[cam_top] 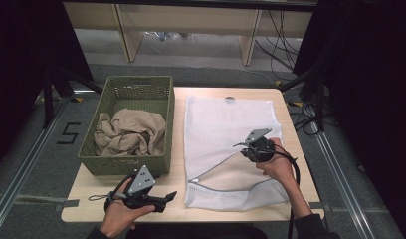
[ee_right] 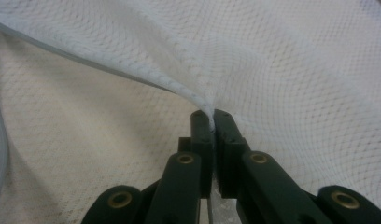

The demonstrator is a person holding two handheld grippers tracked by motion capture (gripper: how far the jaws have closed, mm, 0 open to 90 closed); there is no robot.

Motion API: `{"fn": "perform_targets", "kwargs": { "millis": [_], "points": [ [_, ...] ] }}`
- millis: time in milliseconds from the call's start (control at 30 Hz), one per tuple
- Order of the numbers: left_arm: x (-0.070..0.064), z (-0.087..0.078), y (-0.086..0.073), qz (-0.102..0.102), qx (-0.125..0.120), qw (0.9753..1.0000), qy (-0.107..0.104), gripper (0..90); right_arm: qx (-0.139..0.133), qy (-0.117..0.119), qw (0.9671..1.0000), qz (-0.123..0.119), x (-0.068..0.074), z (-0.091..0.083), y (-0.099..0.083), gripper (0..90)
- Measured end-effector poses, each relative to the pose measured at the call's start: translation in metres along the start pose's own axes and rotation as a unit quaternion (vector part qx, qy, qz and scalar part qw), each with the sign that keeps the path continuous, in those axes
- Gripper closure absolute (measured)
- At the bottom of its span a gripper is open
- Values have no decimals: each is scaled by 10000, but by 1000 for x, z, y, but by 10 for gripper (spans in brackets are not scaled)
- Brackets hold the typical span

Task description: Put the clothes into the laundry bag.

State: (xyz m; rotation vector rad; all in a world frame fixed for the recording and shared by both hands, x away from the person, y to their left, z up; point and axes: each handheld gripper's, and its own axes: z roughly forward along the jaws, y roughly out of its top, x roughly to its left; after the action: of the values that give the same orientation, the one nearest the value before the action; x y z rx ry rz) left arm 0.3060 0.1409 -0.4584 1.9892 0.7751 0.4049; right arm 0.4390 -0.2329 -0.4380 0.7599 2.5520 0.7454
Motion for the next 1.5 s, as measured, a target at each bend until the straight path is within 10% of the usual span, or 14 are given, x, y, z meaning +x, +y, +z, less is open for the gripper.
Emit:
{"fn": "perform_targets", "kwargs": {
  "millis": [333,500,567,667,867,1000,1167,1333,1500],
  "points": [
    [26,-31,33,-199,-177,9984,504,197,-80,-15,10000,-24,4,-9,7,889],
    [50,-41,56,-63,164,9972,722,197,-93,4,9999,-38,4,-9,7,889],
    [70,-44,67,488,509,9932,924,221,-49,34,10000,-76,4,-7,6,889],
    [101,-42,76,490,856,9872,1256,225,-85,38,9999,-95,3,-6,6,889],
    [148,-19,77,233,1344,9839,1153,228,-51,49,10000,-58,3,-4,5,889],
    [167,-7,78,638,1535,9818,921,221,-15,83,9999,-138,2,-1,3,889],
    [176,17,75,958,2104,9712,580,222,44,87,9999,-143,4,0,3,889],
    [187,37,70,956,2228,9690,469,187,28,98,9997,-217,3,1,3,889],
    [195,57,59,1093,2672,9569,302,155,75,132,9998,-135,4,2,2,888]
  ]
}}
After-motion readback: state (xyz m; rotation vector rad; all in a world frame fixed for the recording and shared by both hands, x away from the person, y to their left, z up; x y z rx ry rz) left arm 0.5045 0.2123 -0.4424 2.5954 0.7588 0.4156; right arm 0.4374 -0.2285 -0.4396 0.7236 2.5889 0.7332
